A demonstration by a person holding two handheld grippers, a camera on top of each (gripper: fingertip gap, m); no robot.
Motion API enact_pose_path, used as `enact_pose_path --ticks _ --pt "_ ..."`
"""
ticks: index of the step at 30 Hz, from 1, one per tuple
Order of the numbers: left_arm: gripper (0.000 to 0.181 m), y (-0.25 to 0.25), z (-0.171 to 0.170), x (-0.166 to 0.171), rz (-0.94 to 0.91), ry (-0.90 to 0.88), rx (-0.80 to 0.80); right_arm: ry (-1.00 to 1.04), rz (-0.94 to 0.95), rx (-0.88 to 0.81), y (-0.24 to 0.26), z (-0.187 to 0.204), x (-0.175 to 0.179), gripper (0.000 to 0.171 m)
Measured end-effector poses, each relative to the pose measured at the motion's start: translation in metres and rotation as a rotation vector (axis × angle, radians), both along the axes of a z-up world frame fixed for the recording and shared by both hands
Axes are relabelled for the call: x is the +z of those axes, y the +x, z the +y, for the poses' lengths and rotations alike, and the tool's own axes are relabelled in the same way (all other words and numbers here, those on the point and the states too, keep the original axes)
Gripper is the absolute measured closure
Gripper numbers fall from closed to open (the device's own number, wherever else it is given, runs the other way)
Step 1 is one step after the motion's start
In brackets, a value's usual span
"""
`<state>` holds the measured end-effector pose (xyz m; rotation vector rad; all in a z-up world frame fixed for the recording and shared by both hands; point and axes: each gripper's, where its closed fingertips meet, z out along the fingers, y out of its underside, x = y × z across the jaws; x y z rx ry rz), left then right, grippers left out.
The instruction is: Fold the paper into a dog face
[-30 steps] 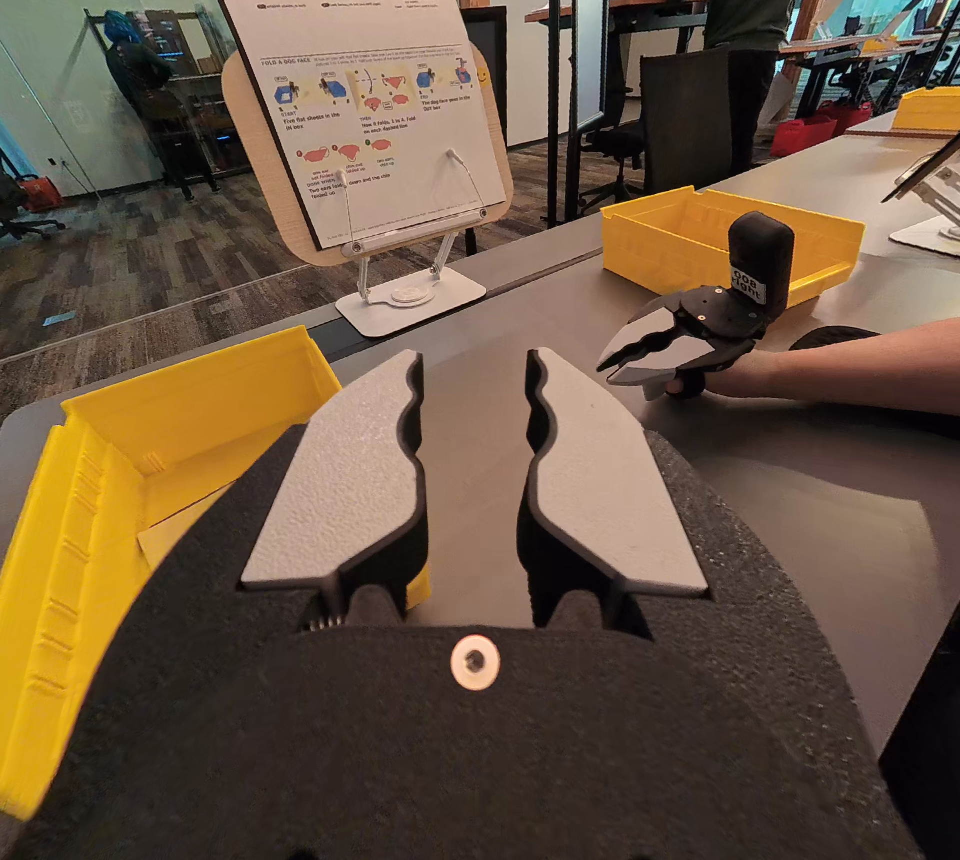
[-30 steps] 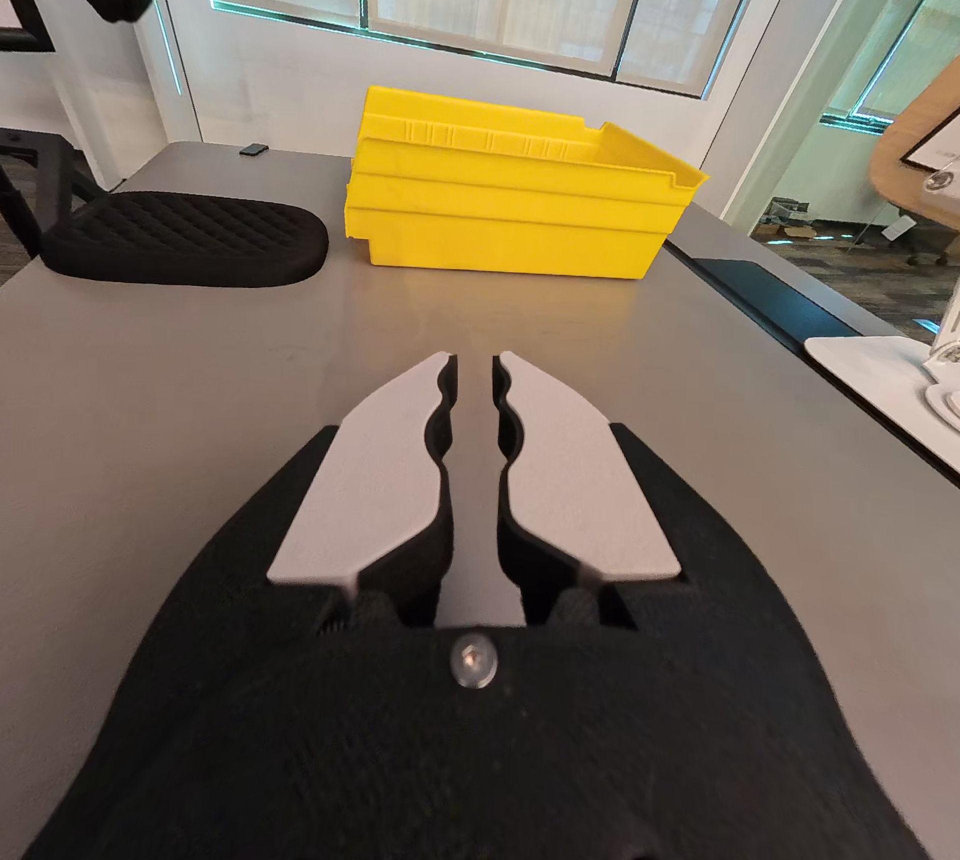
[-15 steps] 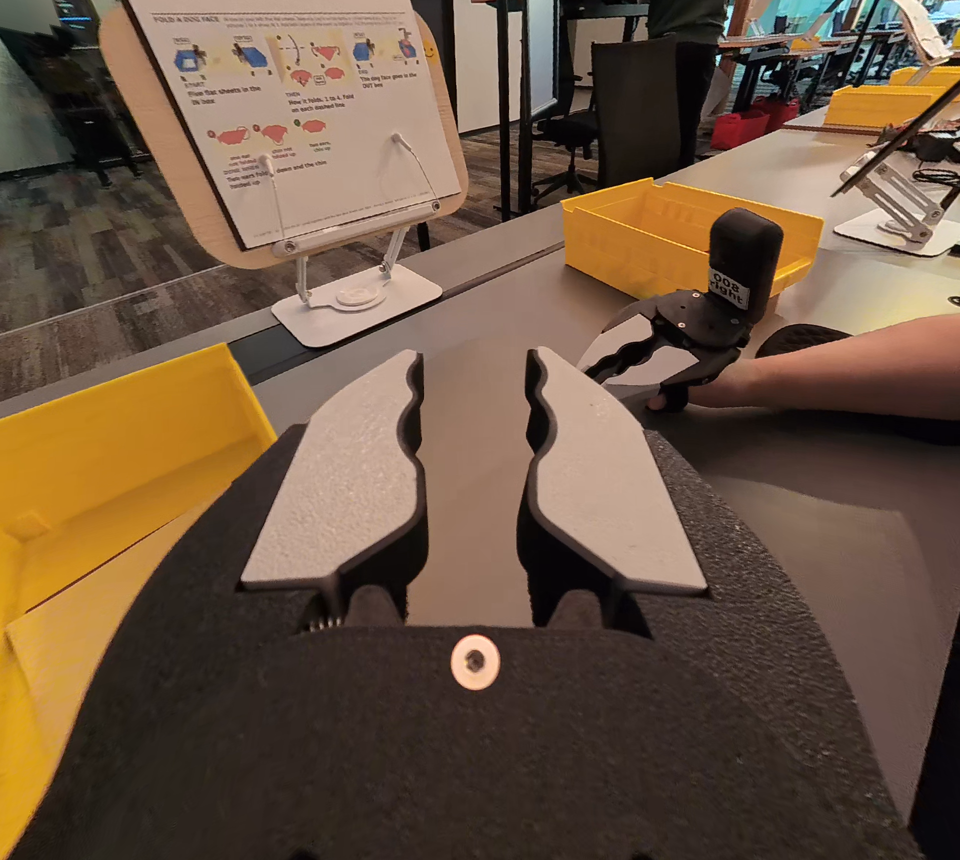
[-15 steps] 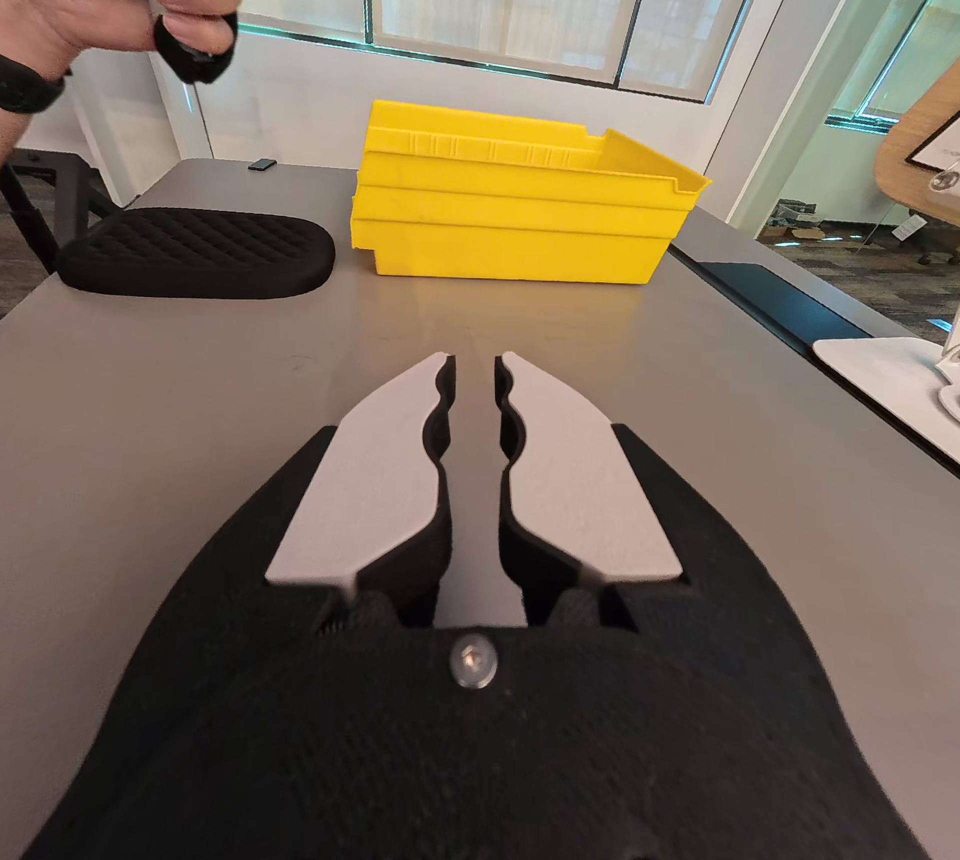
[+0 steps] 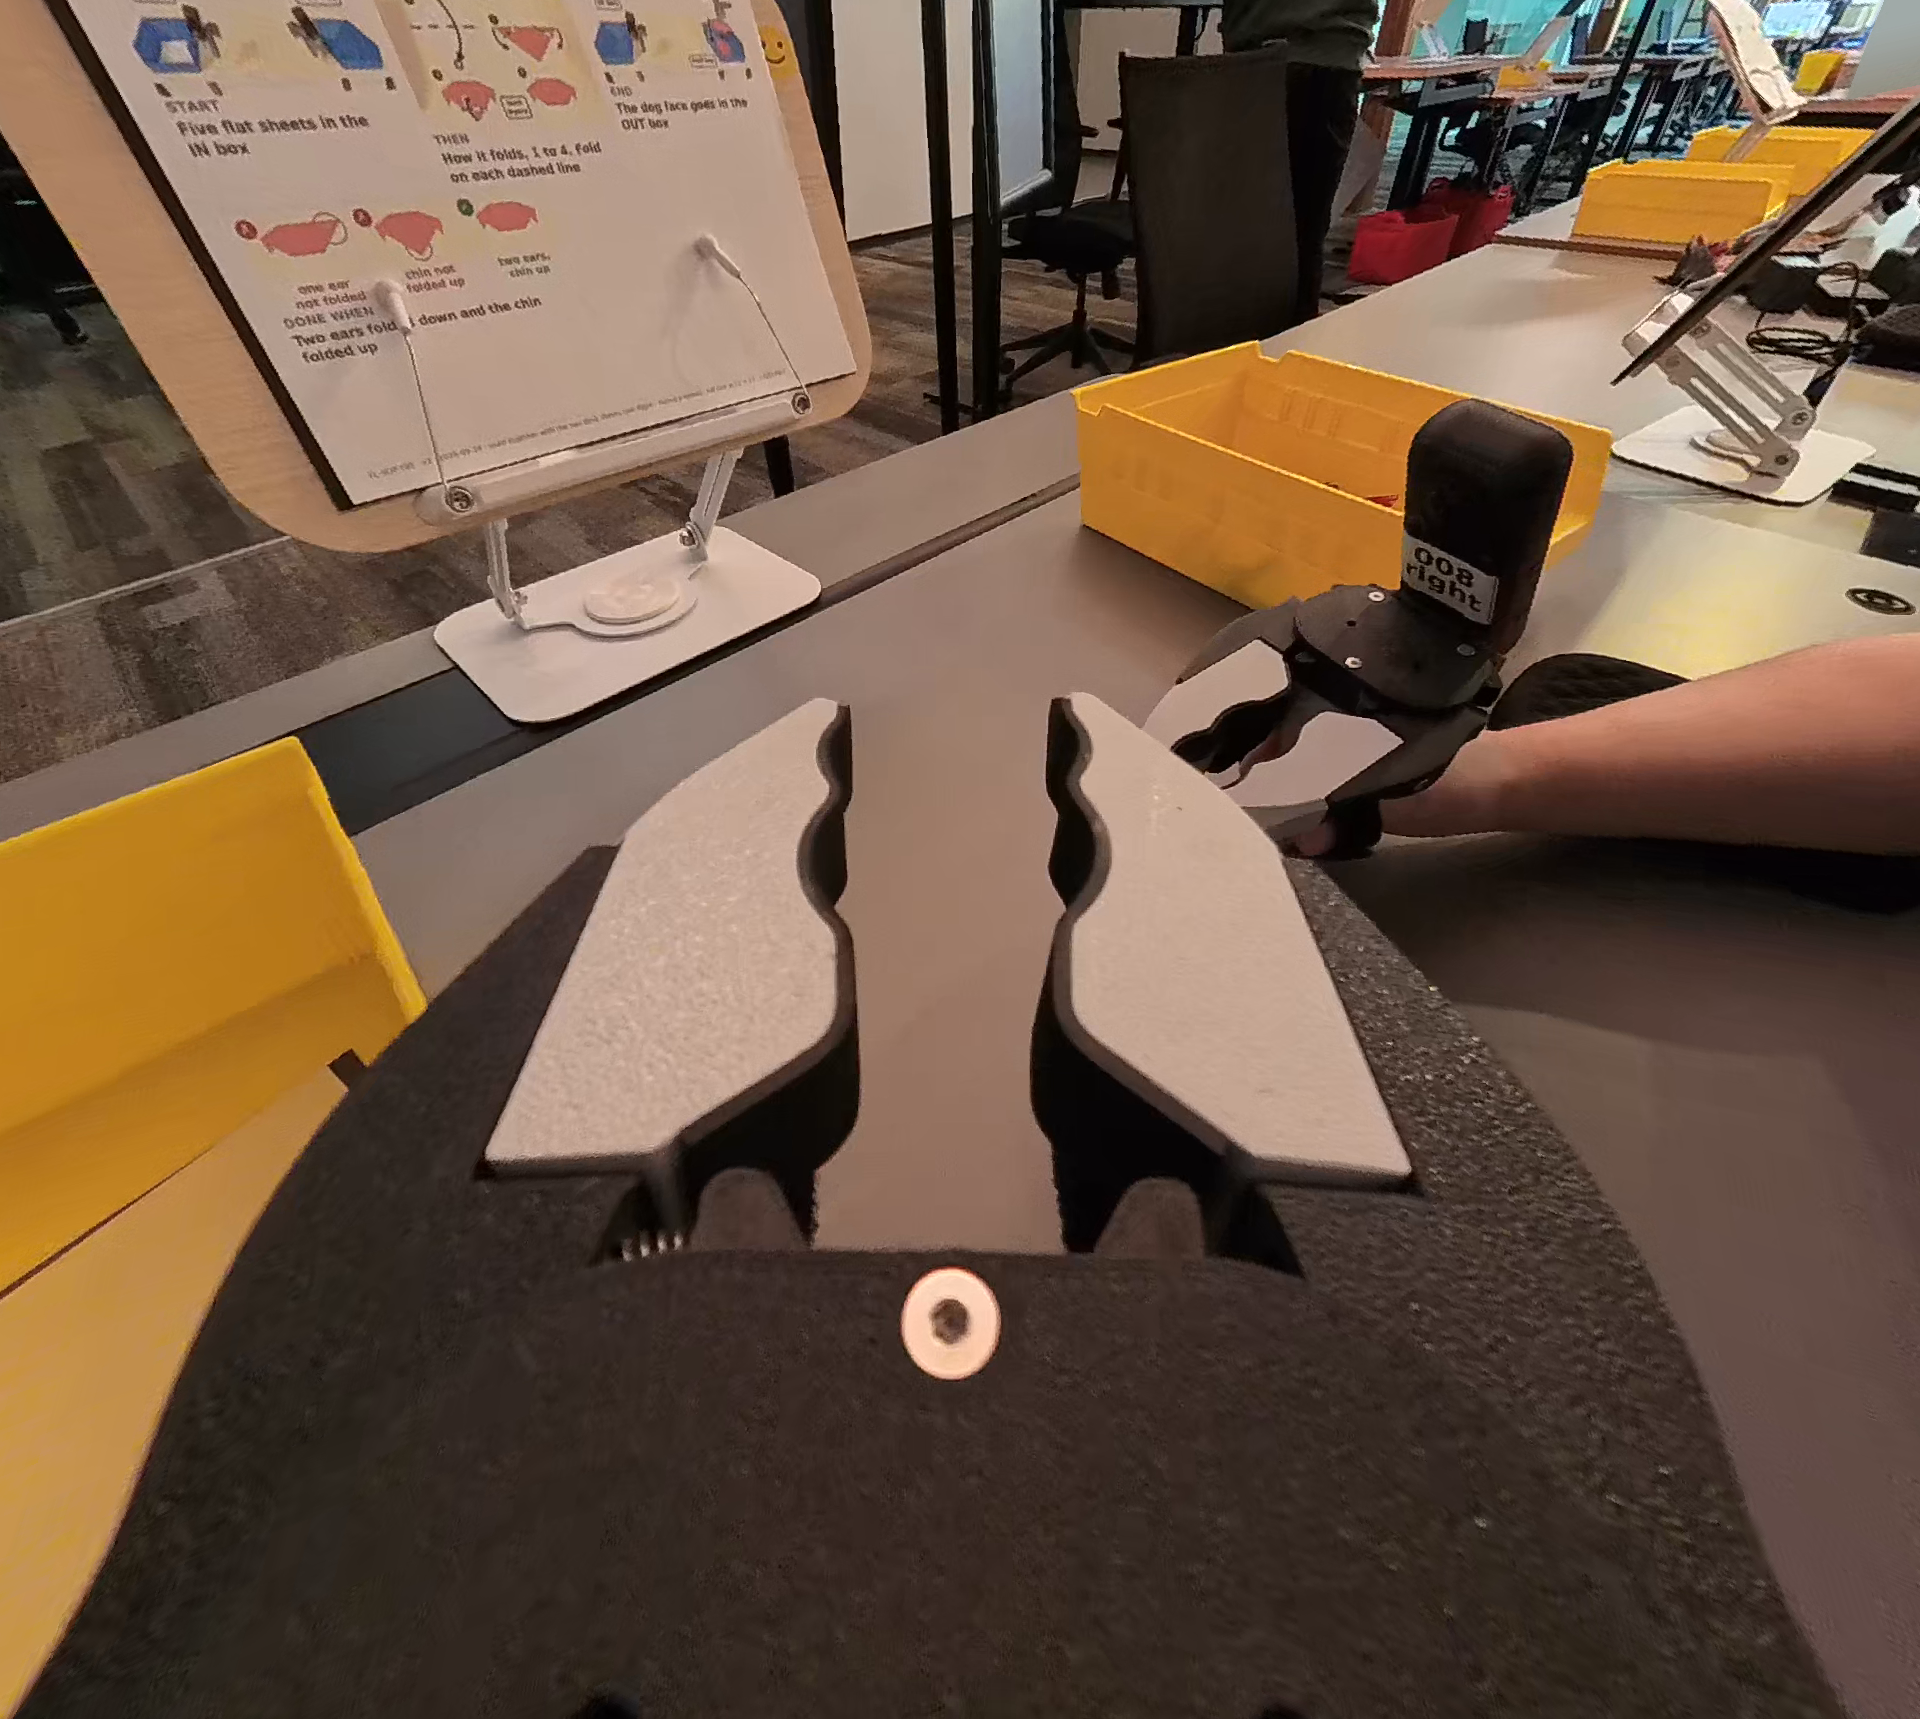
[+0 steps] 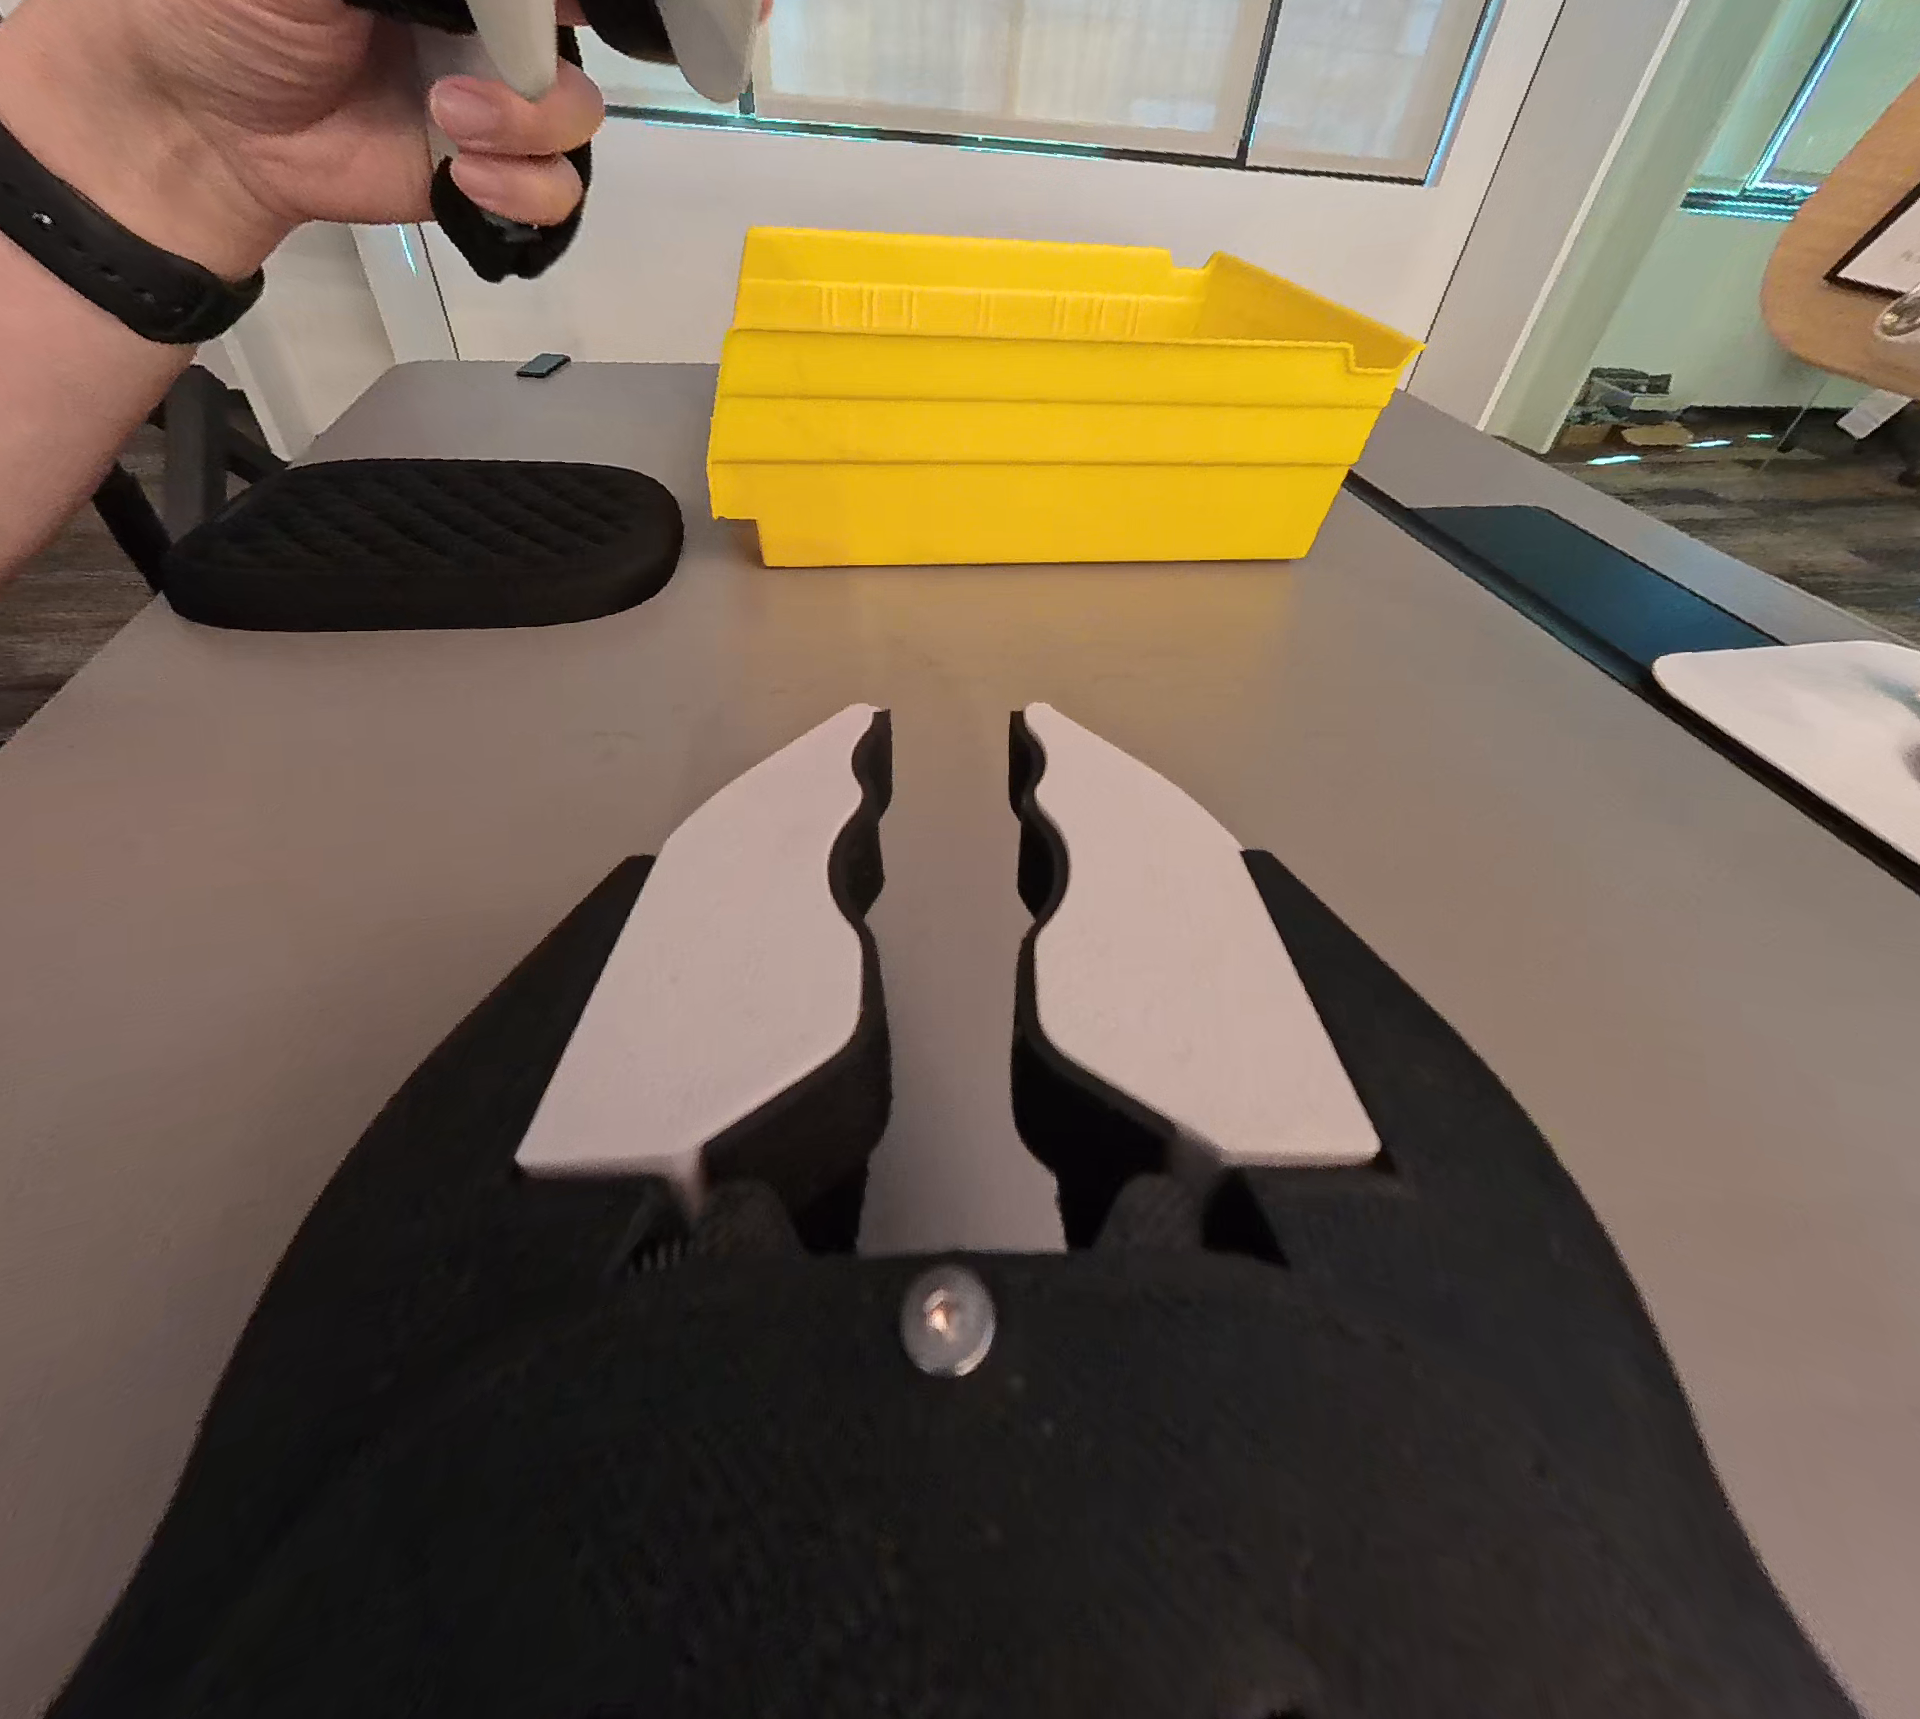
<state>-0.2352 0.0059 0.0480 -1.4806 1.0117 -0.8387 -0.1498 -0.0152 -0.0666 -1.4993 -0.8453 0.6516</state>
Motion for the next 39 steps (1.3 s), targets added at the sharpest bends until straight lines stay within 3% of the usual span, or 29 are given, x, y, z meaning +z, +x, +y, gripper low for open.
enact_pose_path --ticks 27,30,34,39 --pt "0.146 -0.012 0.004 -0.006 0.048 -0.004 0.034 -0.035 0.004 -0.002 0.002 0.0 -0.003 0.144" --pt "0.146 -0.034 0.021 -0.008 0.17 0.014 0.081 -0.032 0.019 -0.01 0.005 -0.001 0.001 0.143" --pt "0.145 -0.096 0.072 -0.015 0.495 0.037 0.2 -0.029 -0.002 -0.035 0.01 0.003 -0.003 0.141" --pt "0.145 -0.155 0.112 -0.04 0.706 -0.1 0.174 -0.03 -0.045 -0.063 0.01 0.009 -0.011 0.139"
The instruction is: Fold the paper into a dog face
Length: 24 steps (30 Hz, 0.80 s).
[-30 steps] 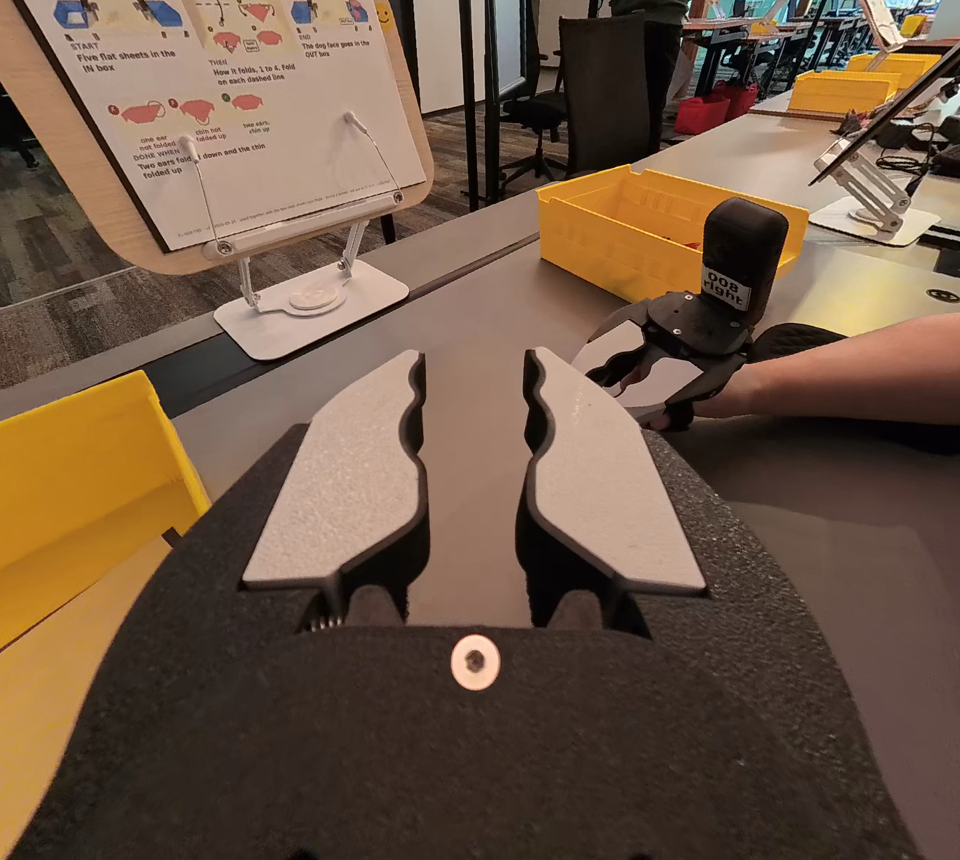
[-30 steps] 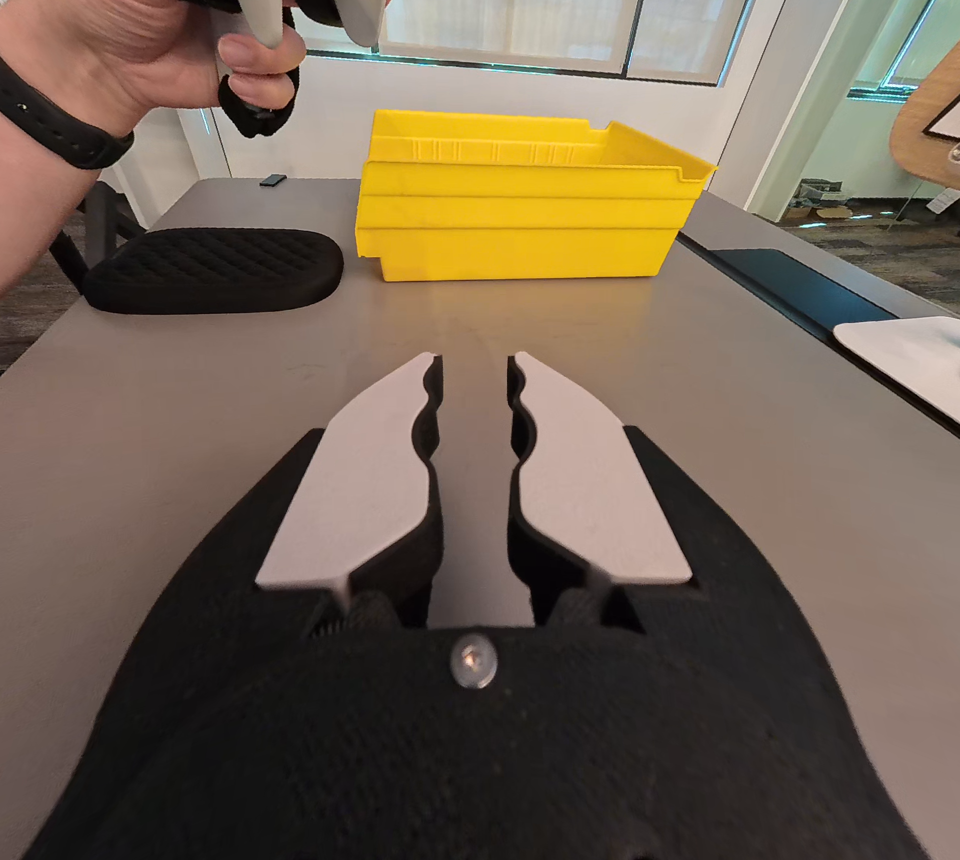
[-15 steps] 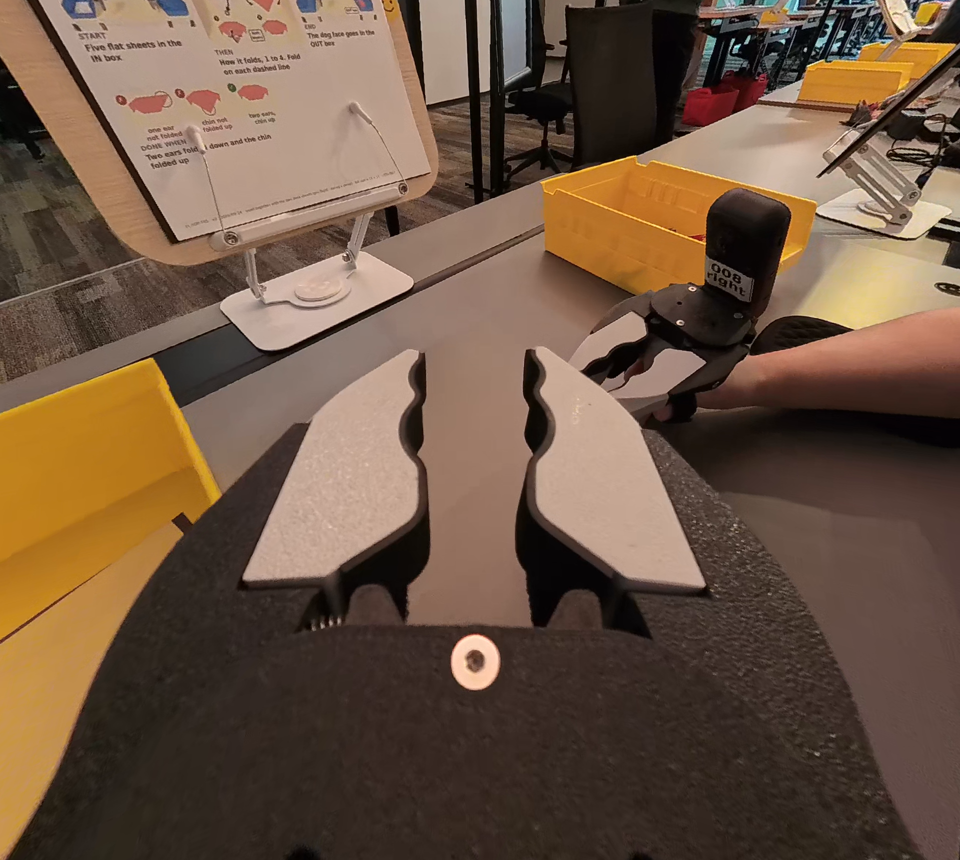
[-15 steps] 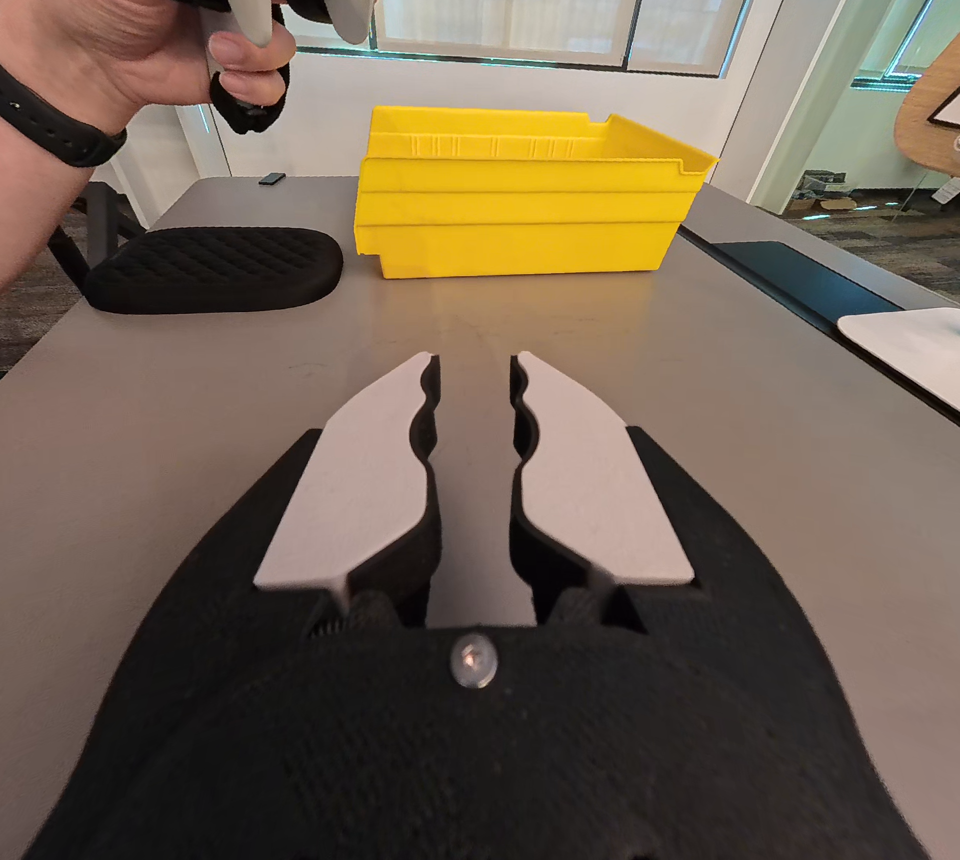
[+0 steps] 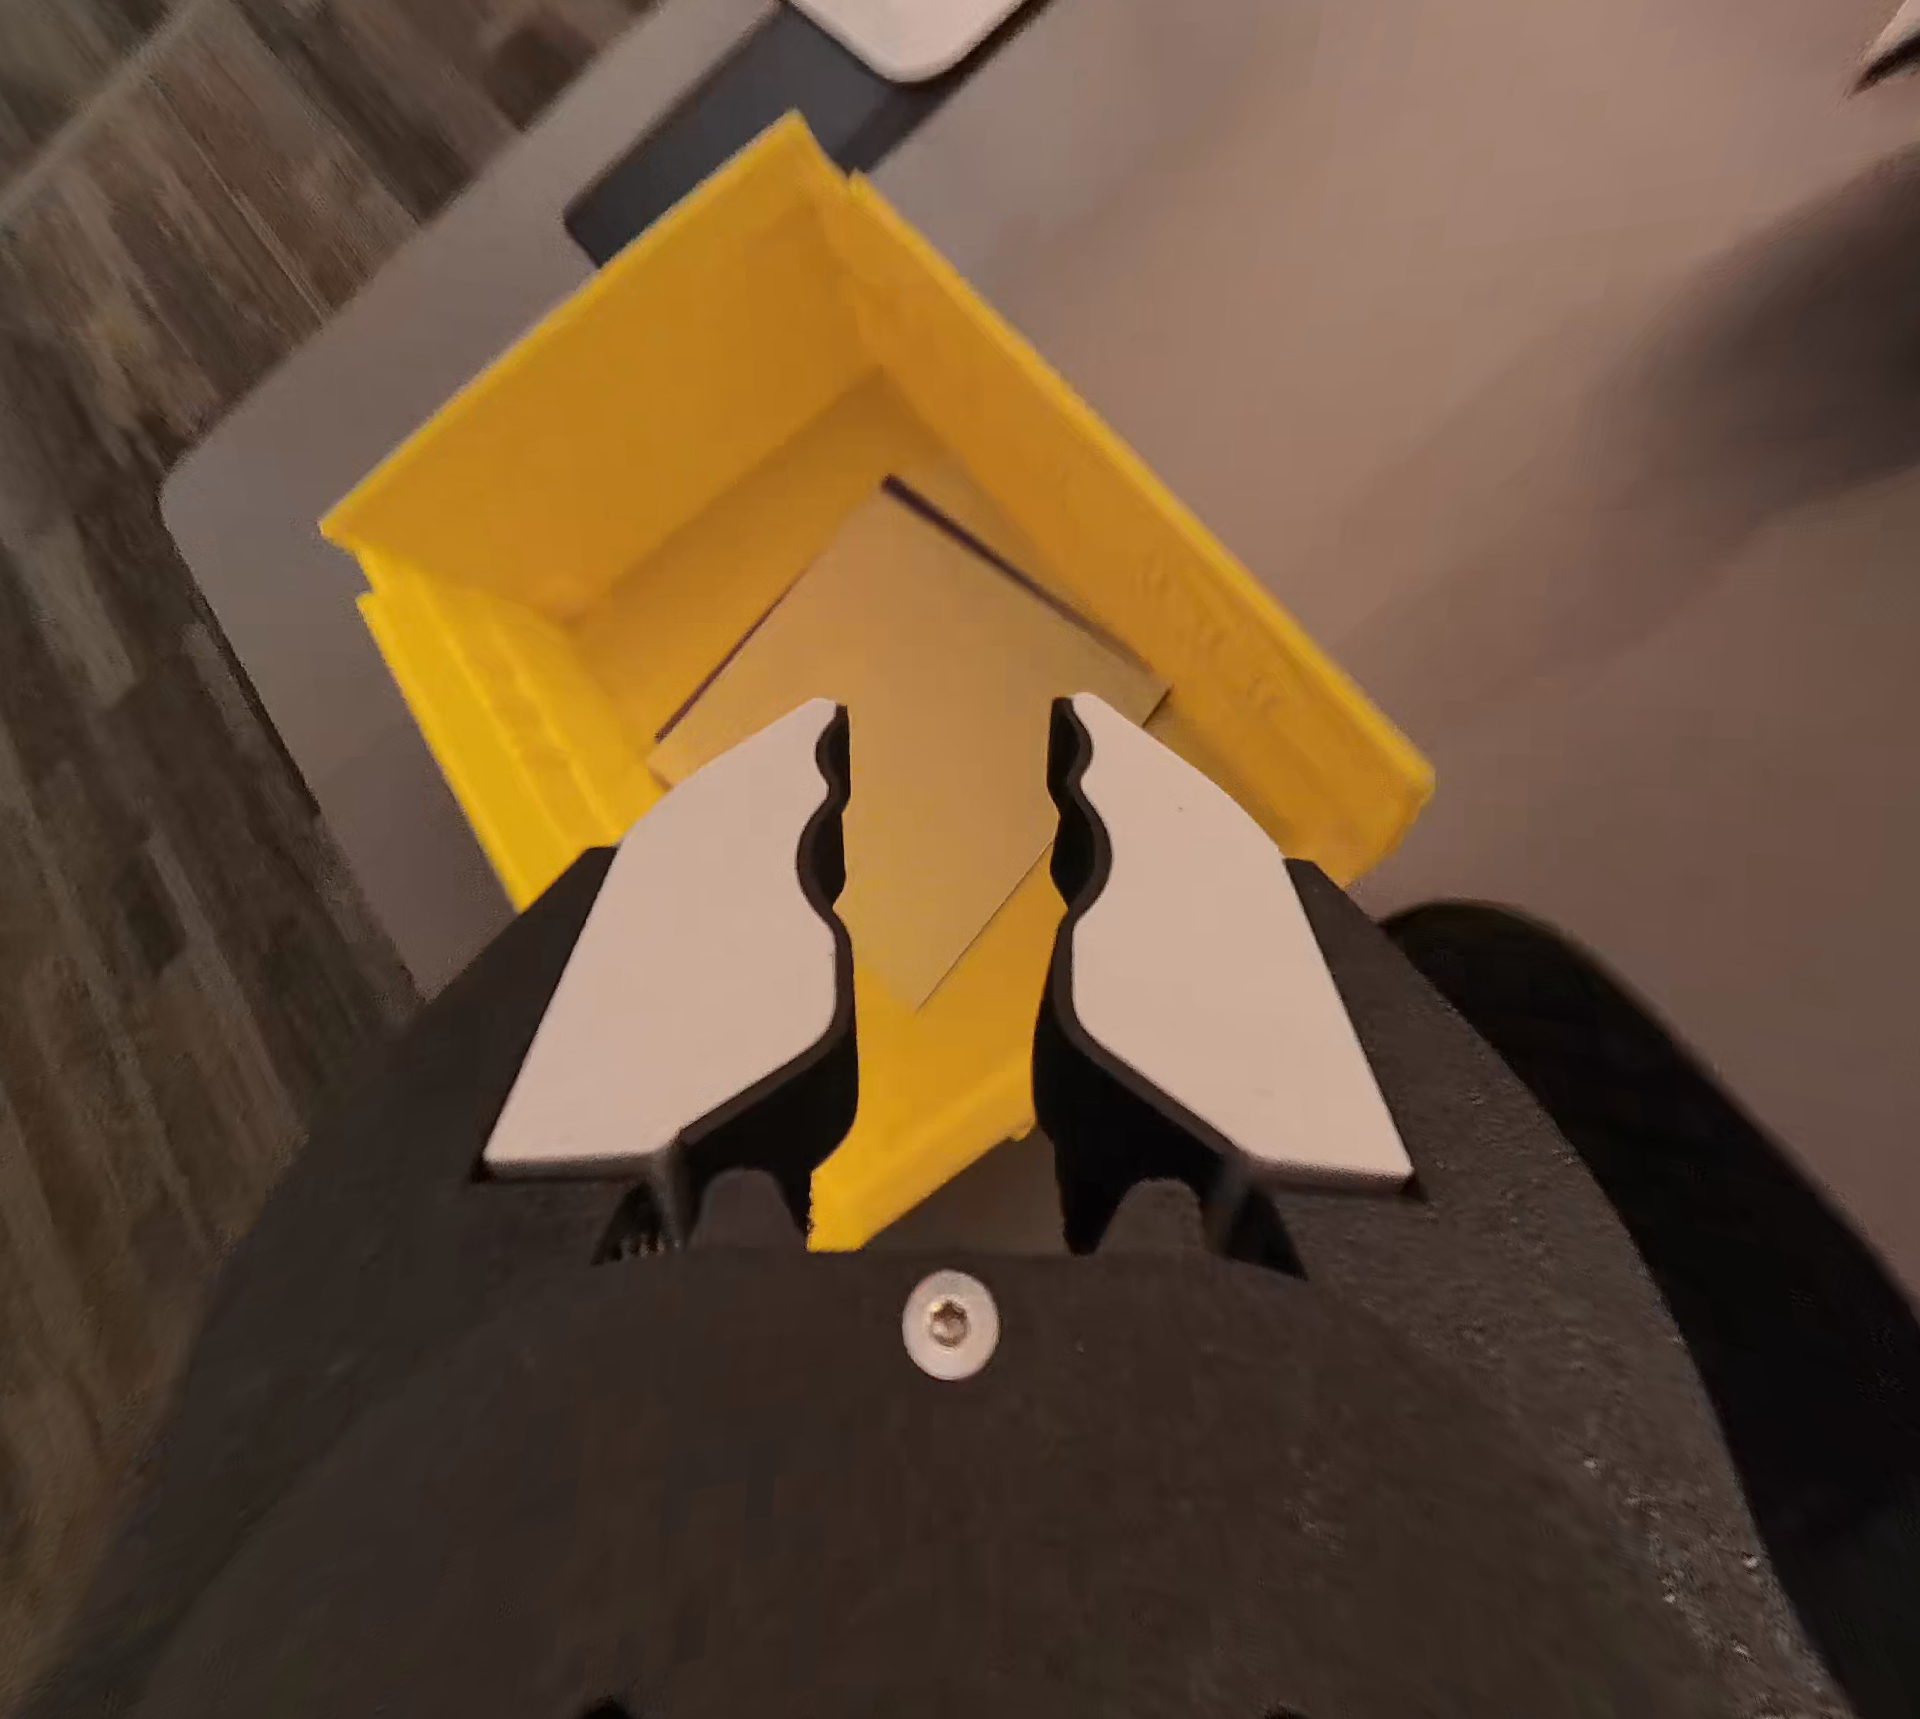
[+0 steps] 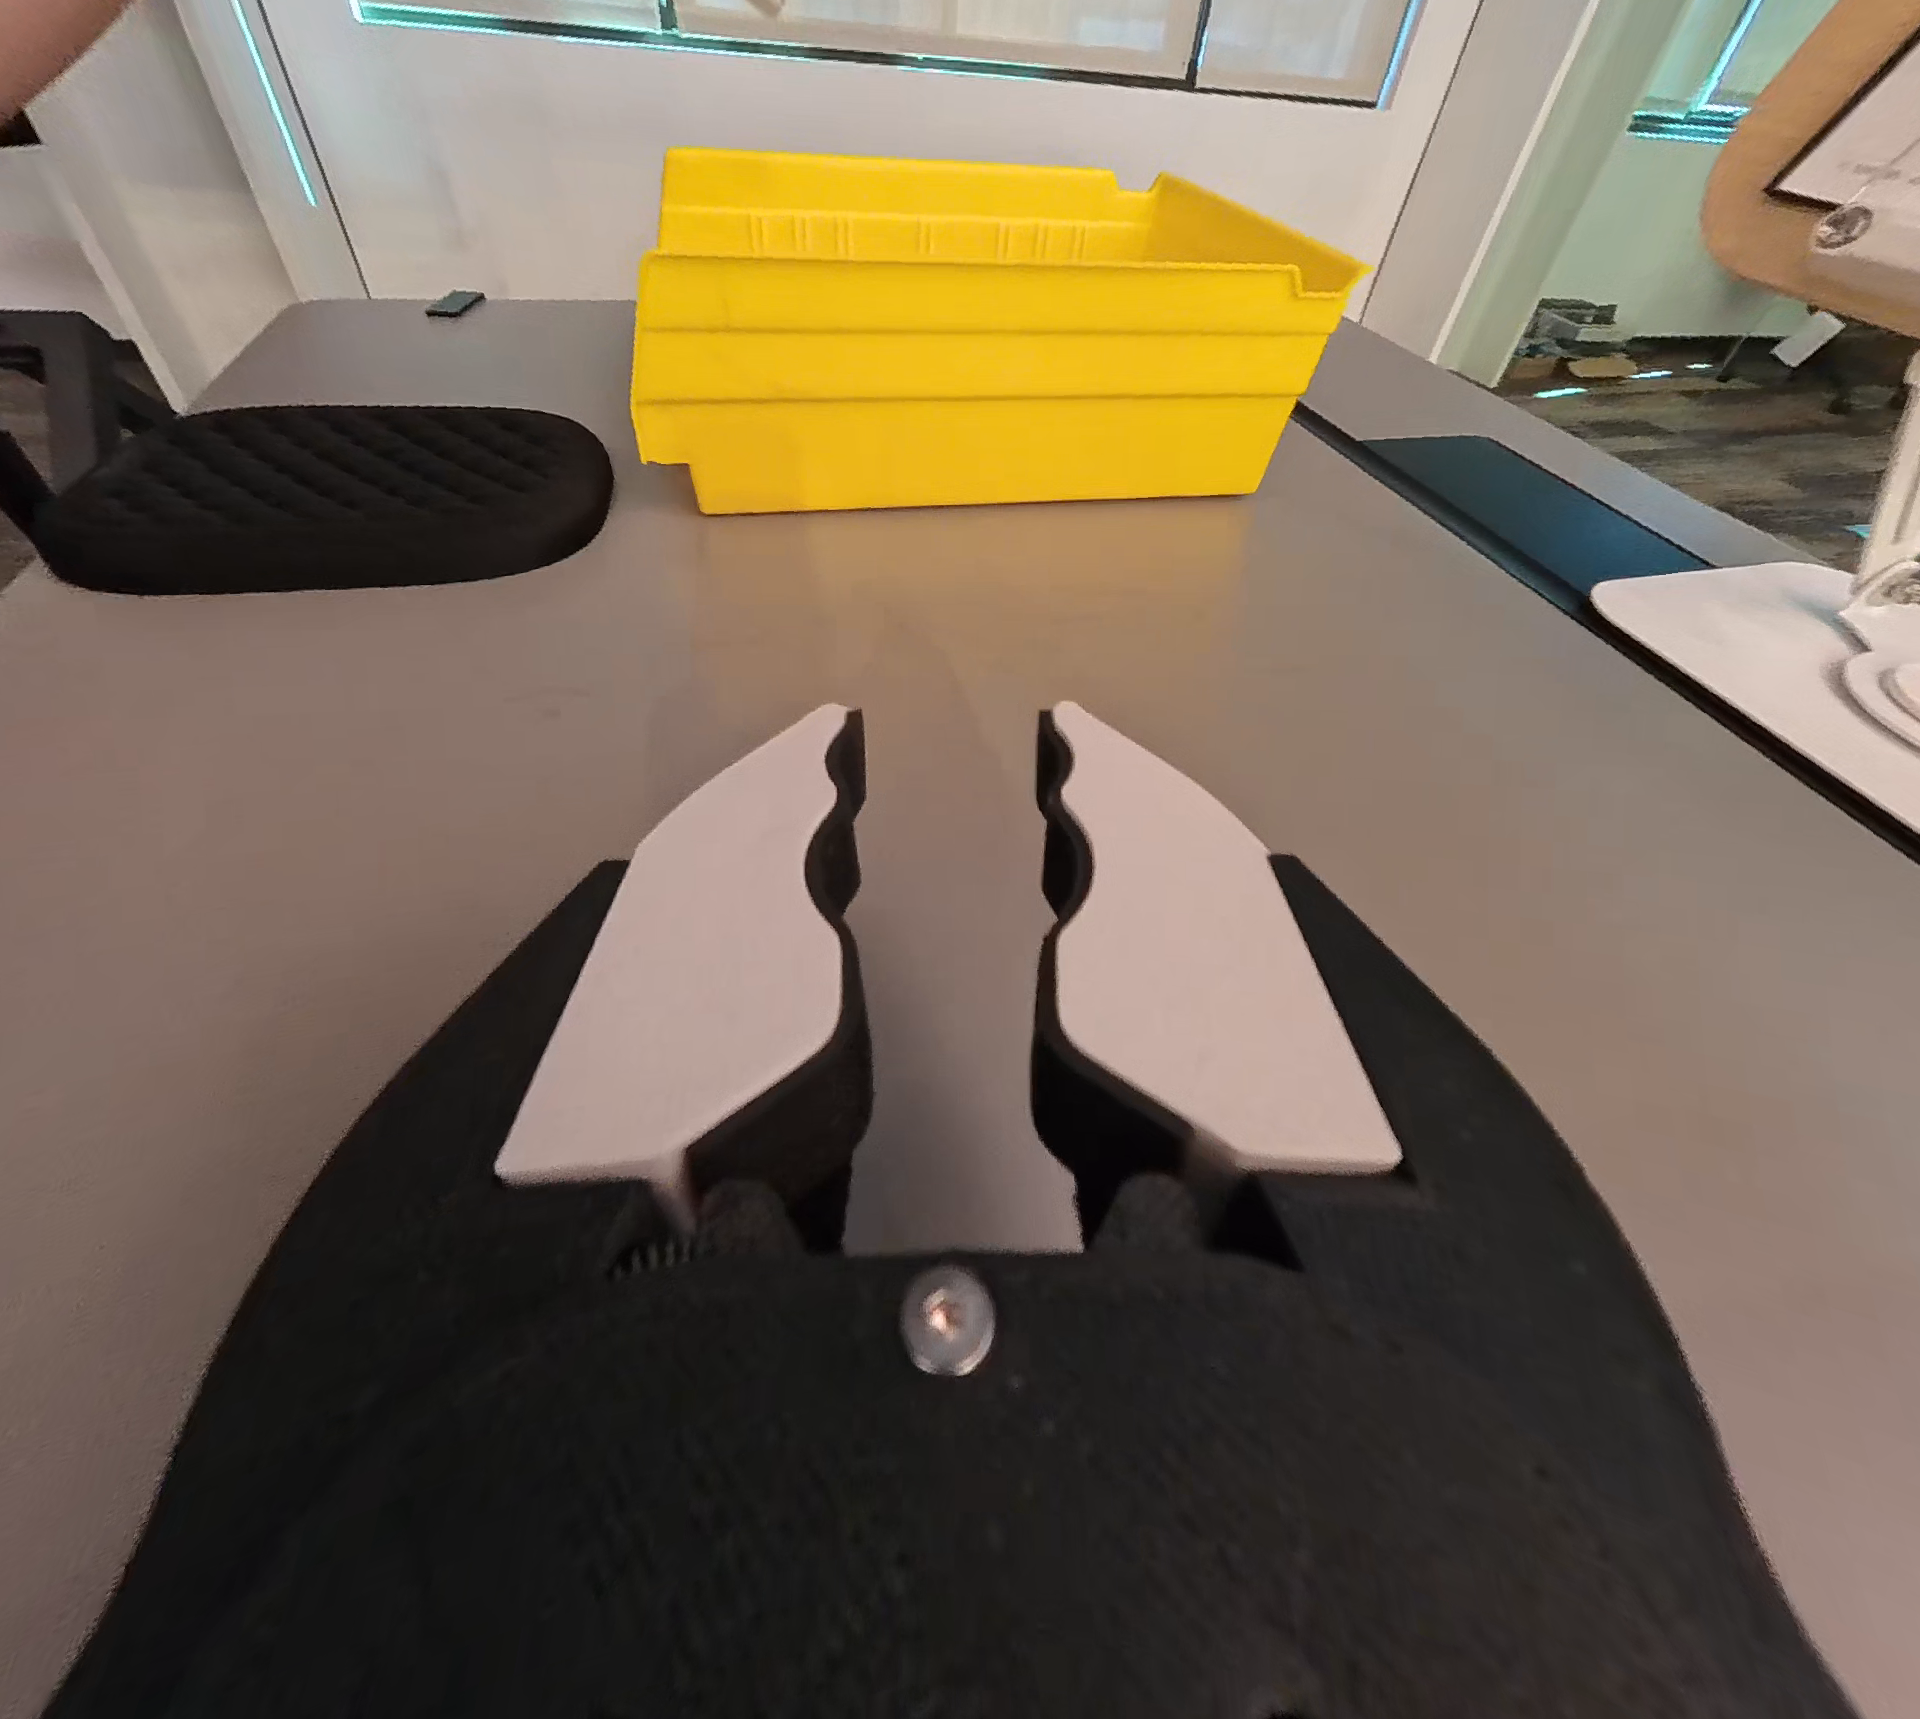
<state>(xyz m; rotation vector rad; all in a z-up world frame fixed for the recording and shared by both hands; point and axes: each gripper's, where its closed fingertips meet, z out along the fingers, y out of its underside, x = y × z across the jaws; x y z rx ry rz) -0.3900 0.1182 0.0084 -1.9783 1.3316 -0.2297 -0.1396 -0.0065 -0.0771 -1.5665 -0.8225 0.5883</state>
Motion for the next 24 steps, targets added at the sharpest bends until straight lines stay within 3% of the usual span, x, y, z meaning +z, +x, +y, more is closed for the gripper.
enact_pose_path --ticks 5,8,13,15,24 --pt "0.148 -0.017 0.035 -0.05 0.133 -0.109 -0.023 0.047 -0.021 -0.048 0.003 0.002 0.01 0.136" --pt "0.127 -0.002 0.044 -0.093 0.104 -0.255 -0.016 0.034 -0.061 -0.094 0.007 0.006 0.007 0.132" --pt "0.086 -0.002 0.064 -0.156 0.266 -0.252 0.055 0.019 -0.052 -0.124 0.008 0.007 0.008 0.131" --pt "0.09 0.007 0.063 -0.156 0.184 -0.306 0.054 0.024 -0.058 -0.136 0.01 0.007 0.009 0.13" --pt "0.103 0.002 0.061 -0.162 0.181 -0.346 0.08 0.014 -0.052 -0.13 0.014 0.007 0.007 0.13"
